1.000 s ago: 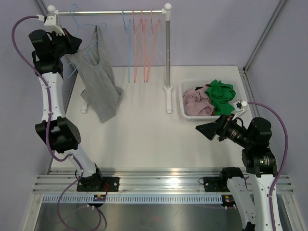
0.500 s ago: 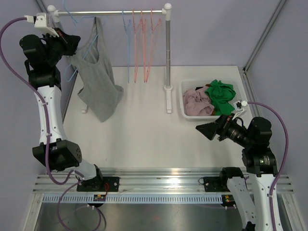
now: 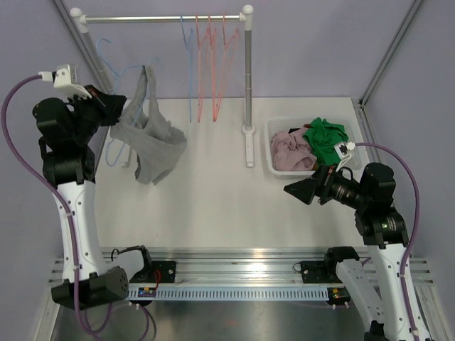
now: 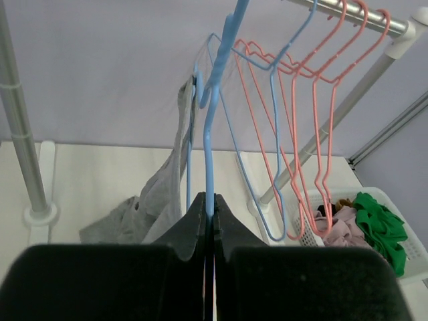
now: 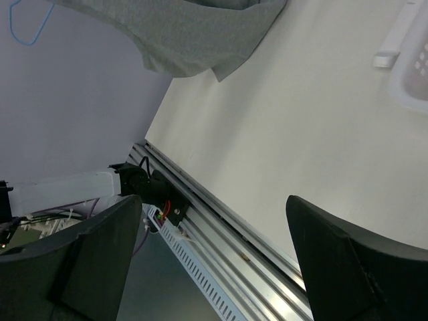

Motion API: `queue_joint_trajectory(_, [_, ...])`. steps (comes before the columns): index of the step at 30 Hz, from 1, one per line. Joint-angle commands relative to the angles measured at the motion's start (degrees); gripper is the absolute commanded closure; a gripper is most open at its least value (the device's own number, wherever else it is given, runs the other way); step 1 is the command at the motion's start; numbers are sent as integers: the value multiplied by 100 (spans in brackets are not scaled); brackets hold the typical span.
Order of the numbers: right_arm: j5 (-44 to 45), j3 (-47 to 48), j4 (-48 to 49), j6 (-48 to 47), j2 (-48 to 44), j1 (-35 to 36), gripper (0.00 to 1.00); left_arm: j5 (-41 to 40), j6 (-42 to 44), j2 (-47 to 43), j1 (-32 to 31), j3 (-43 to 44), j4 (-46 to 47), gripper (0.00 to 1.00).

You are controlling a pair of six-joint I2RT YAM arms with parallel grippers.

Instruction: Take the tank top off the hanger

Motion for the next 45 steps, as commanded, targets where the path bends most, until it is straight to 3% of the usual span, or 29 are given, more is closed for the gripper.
queue_joint_trajectory(1, [-530, 321, 246, -112, 221, 152, 3, -46, -455, -919, -22, -562, -380, 100])
queue_joint_trajectory(5, [-1118, 120, 869, 430, 221, 161, 0, 331, -824, -2411, -58, -1704, -460, 100])
queue_joint_trajectory(8, [-1322, -240, 1529, 976, 98, 161, 1, 517, -895, -2994, -66, -2355, -1013, 100])
queue_joint_trajectory(13, [-1050, -802, 2417, 1601, -34, 231, 1, 1288, -1193, -4023, -66, -3471, -1435, 100])
queue_joint_trajectory(16, [-567, -1136, 2857, 1813, 194, 721, 1, 1476, -1203, -4374, -284, -4236, -1654, 100])
queue_joint_trajectory(19, [416, -1234, 2963, 1559, 703, 1782, 1, 1335, -825, -4385, -540, -4624, -2041, 100])
queue_joint_trajectory(23, [2258, -1225, 3252, 1216, 1564, 3110, 1, 1791, -1070, -4306, -813, -5160, -1630, 100])
queue_joint_trajectory(27, [3413, -1252, 4261, 1093, 2626, 3956, 5, 2038, -1526, -4156, -1330, -5538, -876, 100])
queue_joint_trajectory(32, [4714, -909, 4474, 584, 3865, 4494, 17, 1898, -1932, -4182, -1999, -5916, -153, 100])
queue_joint_trajectory(37, [4813, -777, 4834, 285, 4702, 4503, 26, 1809, -2160, -4270, -2158, -6171, 234, 100])
queue_joint_trajectory(38, [4830, -707, 4861, 206, 4799, 4503, 36, 1810, -2187, -4262, -2158, -6241, 313, 100])
queue_joint_trajectory(41, [4839, -628, 4931, 187, 5089, 4512, 49, 1792, -2161, -4218, -2167, -6286, 366, 100])
queue_joint_trajectory(45, [4629, -654, 5212, 301, 5256, 4503, 50, 1818, -2161, -4147, -2176, -6268, 463, 100])
